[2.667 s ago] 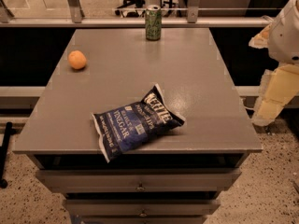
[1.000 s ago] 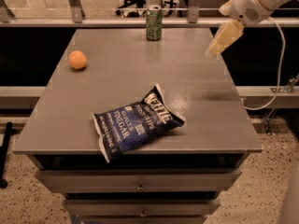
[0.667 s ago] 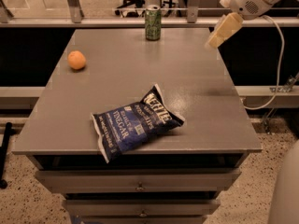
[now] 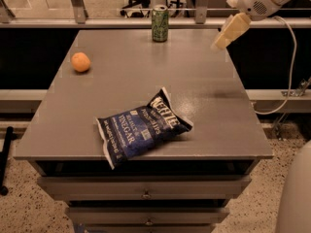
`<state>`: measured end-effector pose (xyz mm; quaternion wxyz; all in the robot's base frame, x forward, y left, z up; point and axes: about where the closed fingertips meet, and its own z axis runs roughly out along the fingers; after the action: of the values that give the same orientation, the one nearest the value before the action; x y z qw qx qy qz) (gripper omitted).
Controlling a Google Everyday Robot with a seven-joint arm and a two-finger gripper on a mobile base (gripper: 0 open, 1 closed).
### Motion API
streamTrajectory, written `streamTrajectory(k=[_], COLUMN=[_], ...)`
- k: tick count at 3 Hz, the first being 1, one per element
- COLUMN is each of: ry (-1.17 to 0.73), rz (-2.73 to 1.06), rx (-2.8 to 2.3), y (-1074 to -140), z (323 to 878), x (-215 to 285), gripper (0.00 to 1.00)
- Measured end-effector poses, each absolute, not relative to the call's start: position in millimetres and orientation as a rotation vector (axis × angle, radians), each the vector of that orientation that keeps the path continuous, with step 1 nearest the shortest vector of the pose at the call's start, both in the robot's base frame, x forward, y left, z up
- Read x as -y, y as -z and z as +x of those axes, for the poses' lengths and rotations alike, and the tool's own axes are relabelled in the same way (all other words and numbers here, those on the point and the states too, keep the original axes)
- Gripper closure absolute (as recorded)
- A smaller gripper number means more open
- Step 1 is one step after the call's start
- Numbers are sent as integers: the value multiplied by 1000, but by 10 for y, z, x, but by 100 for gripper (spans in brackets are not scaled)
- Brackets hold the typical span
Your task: Knock green can over
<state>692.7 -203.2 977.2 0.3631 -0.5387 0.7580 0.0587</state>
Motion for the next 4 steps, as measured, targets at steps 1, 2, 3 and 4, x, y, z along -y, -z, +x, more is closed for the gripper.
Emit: streamTrajectory(k=[1, 2, 3, 4], ry=[-285, -425, -512, -507], rz=[-1264, -1051, -877, -761], rx=[-1920, -1848, -1757, -1680], y=[-9528, -9339, -9366, -9536], z=[7248, 7780, 8170, 8432], x=[1857, 1625, 1416, 1164], gripper=[0, 0, 0, 0])
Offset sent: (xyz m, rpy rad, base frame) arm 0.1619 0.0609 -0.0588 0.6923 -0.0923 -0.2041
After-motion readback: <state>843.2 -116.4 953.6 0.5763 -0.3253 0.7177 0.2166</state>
